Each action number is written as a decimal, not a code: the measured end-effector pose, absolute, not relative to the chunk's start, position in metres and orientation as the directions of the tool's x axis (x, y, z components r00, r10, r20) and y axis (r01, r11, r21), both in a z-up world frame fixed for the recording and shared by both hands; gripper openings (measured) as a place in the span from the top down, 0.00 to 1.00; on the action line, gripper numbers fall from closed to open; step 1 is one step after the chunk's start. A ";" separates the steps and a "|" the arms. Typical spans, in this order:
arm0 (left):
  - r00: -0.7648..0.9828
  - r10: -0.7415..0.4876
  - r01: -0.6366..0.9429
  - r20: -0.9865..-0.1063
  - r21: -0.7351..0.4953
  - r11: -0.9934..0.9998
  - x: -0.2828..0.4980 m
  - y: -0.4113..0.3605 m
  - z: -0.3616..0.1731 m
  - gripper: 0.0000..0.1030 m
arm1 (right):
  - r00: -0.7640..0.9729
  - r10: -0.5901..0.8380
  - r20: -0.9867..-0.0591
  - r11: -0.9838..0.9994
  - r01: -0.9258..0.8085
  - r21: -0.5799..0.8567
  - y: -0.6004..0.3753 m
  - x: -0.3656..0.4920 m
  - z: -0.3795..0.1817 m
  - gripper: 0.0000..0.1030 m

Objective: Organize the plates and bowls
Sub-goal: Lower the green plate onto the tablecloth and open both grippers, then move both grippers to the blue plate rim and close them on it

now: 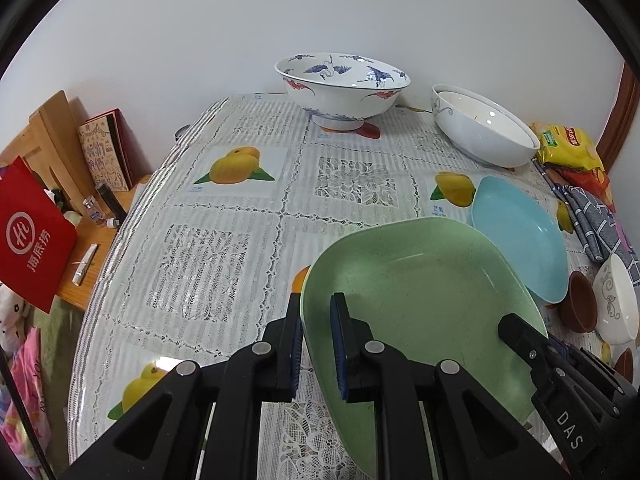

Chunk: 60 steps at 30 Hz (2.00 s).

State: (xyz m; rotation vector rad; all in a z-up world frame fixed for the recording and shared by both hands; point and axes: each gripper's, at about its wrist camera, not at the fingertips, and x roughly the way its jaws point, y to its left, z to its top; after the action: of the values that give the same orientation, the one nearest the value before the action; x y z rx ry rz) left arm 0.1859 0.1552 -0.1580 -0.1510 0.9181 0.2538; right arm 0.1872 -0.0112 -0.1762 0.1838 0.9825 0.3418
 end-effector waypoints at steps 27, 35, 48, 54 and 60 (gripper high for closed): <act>0.565 0.175 -0.279 -0.807 0.013 0.960 0.188 0.159 -0.156 0.57 | 0.491 0.388 -0.780 0.921 -0.177 0.347 -0.019 0.191 -0.176 0.72; 0.592 0.185 -0.259 -0.785 0.032 0.965 0.171 0.157 -0.127 0.51 | 0.498 0.412 -0.763 0.911 -0.204 0.359 -0.020 0.181 -0.168 0.54; 0.636 0.136 -0.181 -0.759 0.024 0.983 0.152 0.125 -0.094 0.50 | 0.631 0.338 -0.698 0.941 -0.234 0.245 -0.047 0.157 -0.085 0.48; 0.669 0.098 -0.131 -0.737 0.014 0.991 0.160 0.098 -0.072 0.50 | 0.719 0.271 -0.640 0.963 -0.201 0.182 -0.071 0.153 -0.044 0.33; 0.692 0.074 -0.096 -0.718 0.009 0.995 0.186 0.072 -0.060 0.50 | 0.746 0.186 -0.640 0.982 -0.131 0.133 -0.105 0.175 -0.028 0.33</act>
State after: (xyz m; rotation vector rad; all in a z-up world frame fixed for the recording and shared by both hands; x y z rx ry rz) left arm 0.1859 0.0723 -0.0598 -0.0299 0.8011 0.0949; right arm 0.1748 -0.1048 -0.0282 0.0819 0.7082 0.1736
